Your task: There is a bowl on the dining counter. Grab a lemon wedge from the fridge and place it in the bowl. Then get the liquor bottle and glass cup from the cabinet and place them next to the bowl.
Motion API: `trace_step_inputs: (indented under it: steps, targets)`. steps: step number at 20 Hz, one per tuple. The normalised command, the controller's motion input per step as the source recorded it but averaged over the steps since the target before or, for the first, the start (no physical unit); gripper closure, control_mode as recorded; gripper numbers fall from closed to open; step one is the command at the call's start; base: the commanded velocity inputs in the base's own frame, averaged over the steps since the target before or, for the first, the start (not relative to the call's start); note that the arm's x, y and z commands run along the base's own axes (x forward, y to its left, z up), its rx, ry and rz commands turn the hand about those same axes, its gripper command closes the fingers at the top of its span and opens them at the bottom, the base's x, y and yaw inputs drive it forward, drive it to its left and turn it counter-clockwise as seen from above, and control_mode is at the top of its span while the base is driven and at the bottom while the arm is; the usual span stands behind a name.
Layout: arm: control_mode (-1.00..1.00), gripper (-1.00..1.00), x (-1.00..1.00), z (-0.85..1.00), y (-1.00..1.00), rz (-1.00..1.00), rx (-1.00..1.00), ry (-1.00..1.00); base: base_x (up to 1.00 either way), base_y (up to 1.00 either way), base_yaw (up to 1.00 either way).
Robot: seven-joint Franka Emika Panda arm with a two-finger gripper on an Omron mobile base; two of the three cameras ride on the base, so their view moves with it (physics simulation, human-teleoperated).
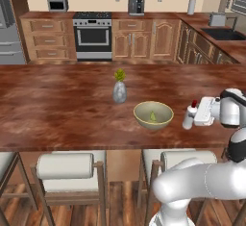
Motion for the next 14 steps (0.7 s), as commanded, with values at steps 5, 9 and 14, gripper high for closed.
trace_step_inputs:
  steps: [5,9,14]
  targets:
    - [-1.0,1.0,0.17,-0.26,-0.12,0.02,0.0,0.0,0.0,0.0,0.0]
    - [-1.0,1.0,0.3,-0.16,0.0,0.01,0.0,0.0,0.0,0.0,0.0]
    - [-1.0,1.0,0.34,-0.02,0.0,0.02,0.0,0.0,0.0,0.0,0.0]
